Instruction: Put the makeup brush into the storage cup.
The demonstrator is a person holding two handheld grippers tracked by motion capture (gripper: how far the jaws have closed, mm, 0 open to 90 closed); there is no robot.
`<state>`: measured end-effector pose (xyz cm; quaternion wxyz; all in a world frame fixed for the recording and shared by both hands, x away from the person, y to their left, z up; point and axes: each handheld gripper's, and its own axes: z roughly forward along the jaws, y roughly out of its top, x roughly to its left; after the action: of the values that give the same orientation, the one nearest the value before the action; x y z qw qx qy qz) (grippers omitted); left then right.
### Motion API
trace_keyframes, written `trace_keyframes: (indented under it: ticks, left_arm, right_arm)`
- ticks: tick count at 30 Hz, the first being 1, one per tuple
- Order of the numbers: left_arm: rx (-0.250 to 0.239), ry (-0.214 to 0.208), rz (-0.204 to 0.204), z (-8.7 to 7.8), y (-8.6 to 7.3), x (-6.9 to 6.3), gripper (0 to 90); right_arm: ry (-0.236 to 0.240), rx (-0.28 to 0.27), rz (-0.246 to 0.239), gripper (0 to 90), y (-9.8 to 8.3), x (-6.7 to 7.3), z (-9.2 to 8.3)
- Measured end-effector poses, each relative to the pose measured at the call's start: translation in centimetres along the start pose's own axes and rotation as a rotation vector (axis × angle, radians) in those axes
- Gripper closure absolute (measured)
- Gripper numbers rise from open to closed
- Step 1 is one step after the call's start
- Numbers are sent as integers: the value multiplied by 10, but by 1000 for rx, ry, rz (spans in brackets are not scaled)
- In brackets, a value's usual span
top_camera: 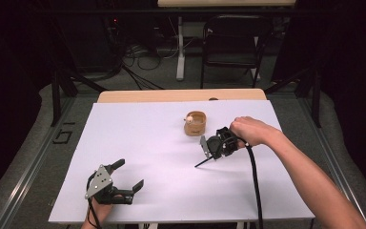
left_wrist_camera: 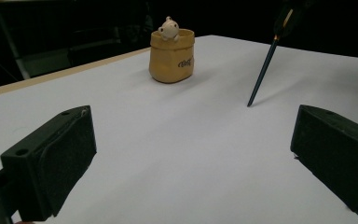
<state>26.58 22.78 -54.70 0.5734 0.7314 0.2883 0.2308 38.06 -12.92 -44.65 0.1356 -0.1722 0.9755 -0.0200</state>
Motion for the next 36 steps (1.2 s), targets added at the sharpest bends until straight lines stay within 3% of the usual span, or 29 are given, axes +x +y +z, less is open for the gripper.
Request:
trace_keyframes:
  ticks: [10, 24, 26, 30, 36]
  left_arm:
    - [10, -15, 14, 3, 1, -2, 1]
    - [68, -66, 44, 16, 10, -8, 3]
    - [83, -75, 50, 19, 13, -10, 6]
    - [167, -89, 76, 32, 23, -13, 10]
    - [245, -149, 112, 57, 34, -18, 12]
  right_arm:
    - [-45, 29, -80, 840, 23, 0, -27]
    - [-82, 19, -128, 840, 43, -2, -51]
    - [-83, 14, -131, 839, 45, -2, -51]
    - [-80, -17, -132, 840, 48, -3, -50]
    - [-79, -44, -140, 840, 54, -3, -48]
